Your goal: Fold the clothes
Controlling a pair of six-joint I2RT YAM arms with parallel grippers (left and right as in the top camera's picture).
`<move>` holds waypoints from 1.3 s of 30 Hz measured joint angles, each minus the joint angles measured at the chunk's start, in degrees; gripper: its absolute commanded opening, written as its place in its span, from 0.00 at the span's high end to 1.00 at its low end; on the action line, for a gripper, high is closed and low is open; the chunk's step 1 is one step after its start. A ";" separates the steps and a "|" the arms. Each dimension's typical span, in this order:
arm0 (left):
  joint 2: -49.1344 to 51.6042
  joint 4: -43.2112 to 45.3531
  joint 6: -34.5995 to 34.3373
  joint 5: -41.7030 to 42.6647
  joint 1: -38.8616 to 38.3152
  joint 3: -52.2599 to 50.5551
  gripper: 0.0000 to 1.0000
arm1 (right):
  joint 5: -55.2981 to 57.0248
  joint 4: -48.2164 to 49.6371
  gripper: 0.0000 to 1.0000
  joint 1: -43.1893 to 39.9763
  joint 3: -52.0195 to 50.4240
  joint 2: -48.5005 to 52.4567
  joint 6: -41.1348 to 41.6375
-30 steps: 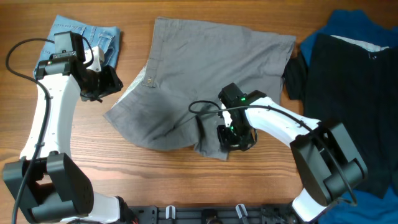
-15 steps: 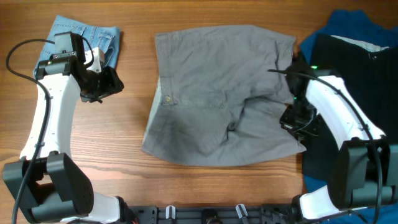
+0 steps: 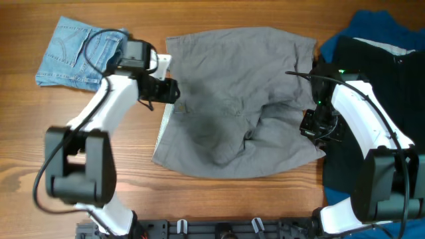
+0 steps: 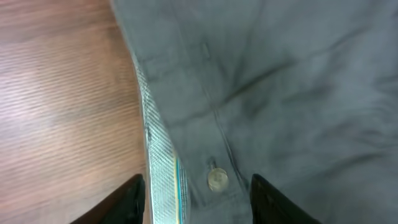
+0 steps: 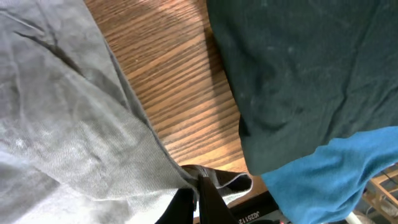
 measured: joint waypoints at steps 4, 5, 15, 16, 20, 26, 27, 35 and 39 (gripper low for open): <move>4.42 1.68 0.33 -1.11 -0.52 0.00 0.55 | -0.15 0.59 0.96 0.00 0.00 0.00 -0.22; 5.18 1.70 0.35 -1.18 -0.52 0.00 0.57 | -0.17 0.81 0.96 0.00 0.00 0.00 -0.22; 6.99 2.34 0.70 5.44 -0.50 -0.04 0.61 | -0.33 1.22 0.96 0.00 0.00 0.00 -0.94; 6.99 2.58 0.72 5.57 -0.50 -0.04 0.60 | -0.33 1.25 0.96 0.00 0.00 0.00 -1.07; 6.99 4.35 0.70 5.86 -0.50 -0.11 0.53 | -0.33 1.25 0.96 0.00 0.00 0.00 -1.42; 6.99 4.79 0.87 5.81 -0.50 -0.76 0.53 | -0.33 1.25 0.96 0.00 0.00 0.00 -2.34; 6.99 4.90 0.87 5.84 -0.50 -1.20 0.53 | -0.33 1.25 0.96 0.00 0.00 0.00 -2.43; 8.17 6.56 -1.88 10.91 -0.09 -1.44 0.78 | -0.33 1.88 0.96 0.00 0.00 0.00 -3.23; 8.44 6.23 -2.49 12.79 -0.13 -1.44 0.96 | -0.33 1.88 0.96 0.00 0.00 0.00 -3.41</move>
